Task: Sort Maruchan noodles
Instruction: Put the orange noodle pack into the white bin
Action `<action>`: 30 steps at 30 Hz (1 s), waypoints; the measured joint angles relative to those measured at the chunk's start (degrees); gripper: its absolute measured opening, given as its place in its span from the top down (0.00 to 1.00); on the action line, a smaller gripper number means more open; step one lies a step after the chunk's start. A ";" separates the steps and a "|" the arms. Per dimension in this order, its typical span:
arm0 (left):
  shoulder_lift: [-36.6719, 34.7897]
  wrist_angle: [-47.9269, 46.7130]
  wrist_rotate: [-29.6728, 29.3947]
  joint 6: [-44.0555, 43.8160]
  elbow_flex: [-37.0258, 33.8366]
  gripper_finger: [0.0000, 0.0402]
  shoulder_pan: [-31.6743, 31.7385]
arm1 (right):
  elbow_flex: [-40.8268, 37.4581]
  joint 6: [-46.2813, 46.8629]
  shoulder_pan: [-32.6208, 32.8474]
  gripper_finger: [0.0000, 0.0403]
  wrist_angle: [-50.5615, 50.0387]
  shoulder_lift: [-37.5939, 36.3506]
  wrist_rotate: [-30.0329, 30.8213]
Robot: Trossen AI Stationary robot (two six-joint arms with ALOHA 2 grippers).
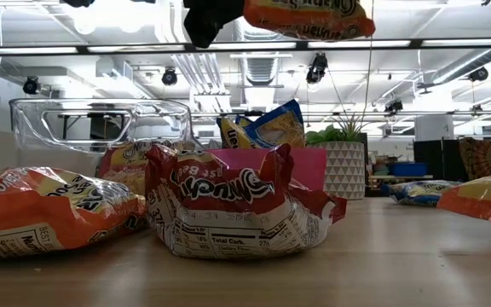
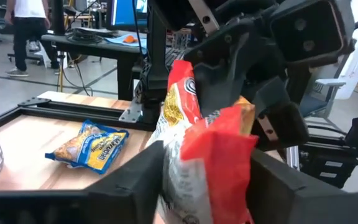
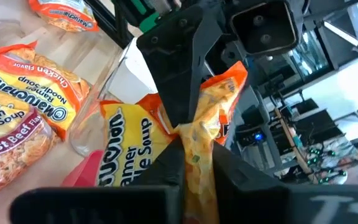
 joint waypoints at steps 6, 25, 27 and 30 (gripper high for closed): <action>-0.17 -0.84 0.48 1.12 0.00 0.78 0.00 | 0.00 2.54 -0.23 0.74 0.21 -0.69 0.67; -20.74 -35.19 -1.85 -3.21 1.72 0.90 -0.39 | -0.11 10.49 -0.74 0.51 -9.28 -11.56 4.12; -24.01 -46.65 -4.23 -6.26 4.89 0.90 -0.42 | -0.29 12.16 -1.30 0.51 -10.44 -12.96 4.09; -27.20 -66.62 -7.57 -13.74 11.92 0.90 -0.28 | -0.90 13.61 -2.38 0.51 -11.61 -14.40 4.04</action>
